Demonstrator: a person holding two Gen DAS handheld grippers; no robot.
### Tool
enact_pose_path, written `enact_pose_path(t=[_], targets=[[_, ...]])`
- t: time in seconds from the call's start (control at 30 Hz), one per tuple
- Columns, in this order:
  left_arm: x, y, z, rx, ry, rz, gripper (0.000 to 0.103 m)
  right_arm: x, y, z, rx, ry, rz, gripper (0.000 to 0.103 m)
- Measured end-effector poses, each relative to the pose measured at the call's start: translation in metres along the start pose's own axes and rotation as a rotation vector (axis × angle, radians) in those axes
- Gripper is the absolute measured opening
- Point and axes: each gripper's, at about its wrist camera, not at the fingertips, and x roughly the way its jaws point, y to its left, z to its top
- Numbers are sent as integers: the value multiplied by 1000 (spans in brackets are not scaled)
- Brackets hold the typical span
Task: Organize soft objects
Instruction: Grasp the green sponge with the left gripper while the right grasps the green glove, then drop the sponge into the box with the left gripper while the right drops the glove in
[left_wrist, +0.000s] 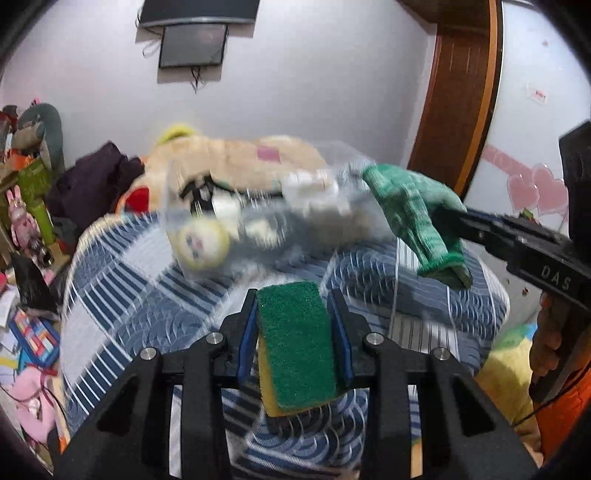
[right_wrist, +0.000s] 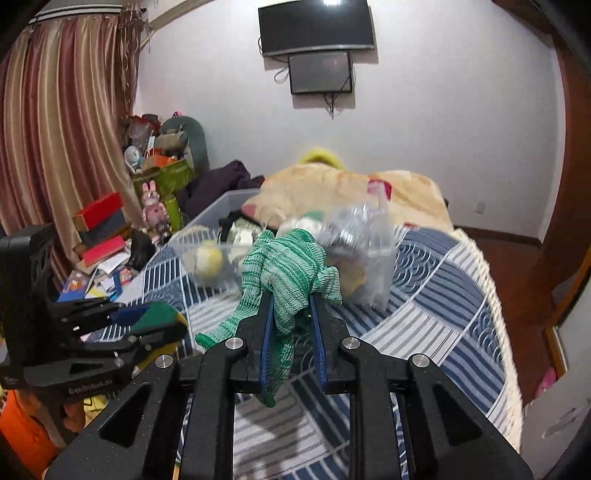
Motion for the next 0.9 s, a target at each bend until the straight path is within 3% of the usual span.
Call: enact_pose_path(t=[0.27, 0.47, 0.9], targets=[[-1, 13, 56, -37, -130, 24, 36, 3, -6, 34, -9, -84, -36, 17], [16, 24, 82, -53, -163, 41, 36, 24, -3, 53, -25, -100, -39, 17], [98, 56, 89, -105, -27, 63, 36, 98, 13, 50, -77, 46, -8, 17]])
